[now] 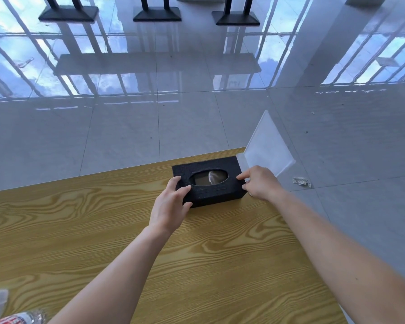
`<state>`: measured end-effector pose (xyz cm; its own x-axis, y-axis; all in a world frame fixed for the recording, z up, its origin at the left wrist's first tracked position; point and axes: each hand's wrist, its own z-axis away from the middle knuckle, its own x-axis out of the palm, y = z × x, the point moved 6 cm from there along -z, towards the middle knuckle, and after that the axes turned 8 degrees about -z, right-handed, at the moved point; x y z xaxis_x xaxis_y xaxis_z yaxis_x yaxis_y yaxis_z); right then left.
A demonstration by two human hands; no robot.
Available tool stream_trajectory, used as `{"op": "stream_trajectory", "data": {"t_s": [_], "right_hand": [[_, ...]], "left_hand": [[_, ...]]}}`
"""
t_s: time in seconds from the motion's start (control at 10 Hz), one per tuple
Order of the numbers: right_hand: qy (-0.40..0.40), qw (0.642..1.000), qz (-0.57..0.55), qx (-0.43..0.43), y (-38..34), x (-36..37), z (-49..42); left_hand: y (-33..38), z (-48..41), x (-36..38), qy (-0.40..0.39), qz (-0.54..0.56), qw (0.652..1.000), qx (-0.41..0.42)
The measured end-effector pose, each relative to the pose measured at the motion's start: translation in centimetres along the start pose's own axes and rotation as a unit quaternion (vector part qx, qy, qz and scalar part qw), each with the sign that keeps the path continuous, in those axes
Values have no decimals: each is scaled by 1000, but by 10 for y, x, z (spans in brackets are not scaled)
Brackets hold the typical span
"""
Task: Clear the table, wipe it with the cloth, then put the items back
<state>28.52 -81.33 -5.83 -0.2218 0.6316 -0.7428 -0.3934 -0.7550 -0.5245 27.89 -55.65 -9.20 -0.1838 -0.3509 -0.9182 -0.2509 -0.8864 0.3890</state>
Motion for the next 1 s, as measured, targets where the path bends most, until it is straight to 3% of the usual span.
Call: {"op": "stream_trajectory", "data": {"t_s": [1.0], "right_hand": [[42, 995, 71, -64, -8, 14, 34]], "left_hand": [[-1, 16, -17, -17, -68, 998, -9]]}}
